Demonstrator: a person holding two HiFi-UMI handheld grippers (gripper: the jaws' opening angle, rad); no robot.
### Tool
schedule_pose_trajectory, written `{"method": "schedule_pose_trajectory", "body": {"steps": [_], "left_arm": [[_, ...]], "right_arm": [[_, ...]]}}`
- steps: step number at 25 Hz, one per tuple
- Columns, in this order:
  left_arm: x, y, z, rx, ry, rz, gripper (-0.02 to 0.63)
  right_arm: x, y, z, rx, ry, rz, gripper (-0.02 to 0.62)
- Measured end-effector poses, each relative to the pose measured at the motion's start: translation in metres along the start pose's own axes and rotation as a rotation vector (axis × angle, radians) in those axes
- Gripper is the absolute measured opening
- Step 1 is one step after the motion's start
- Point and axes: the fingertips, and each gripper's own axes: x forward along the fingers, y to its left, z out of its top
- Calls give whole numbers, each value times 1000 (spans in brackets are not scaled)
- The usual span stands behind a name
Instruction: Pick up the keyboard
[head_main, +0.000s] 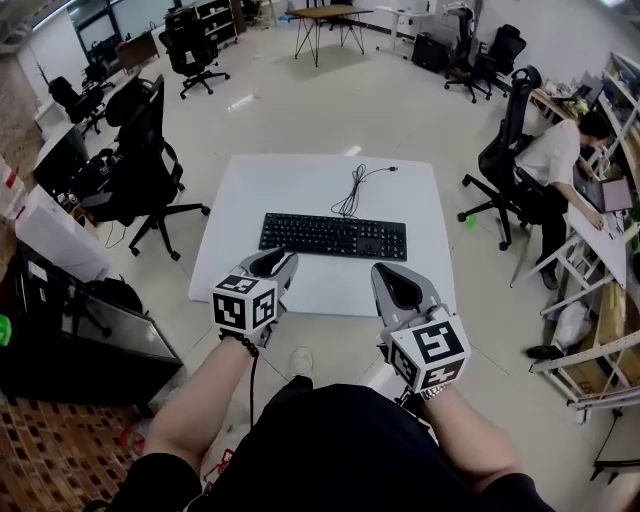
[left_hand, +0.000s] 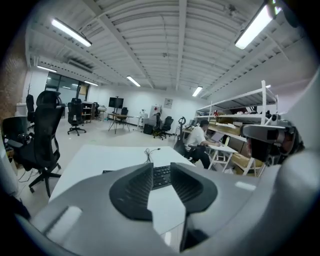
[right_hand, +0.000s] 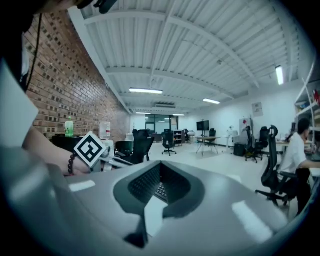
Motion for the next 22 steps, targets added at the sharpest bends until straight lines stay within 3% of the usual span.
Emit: {"method": "schedule_pose_trajectory", "body": {"steps": [10,22], "left_arm": [[80,159,-36,-201,197,81,123],[150,242,-104,-412,419,22,152]], "right_arm": [[98,-26,-33,93,96,-56,2],[152,-41,-63,160,177,-129,2]]}}
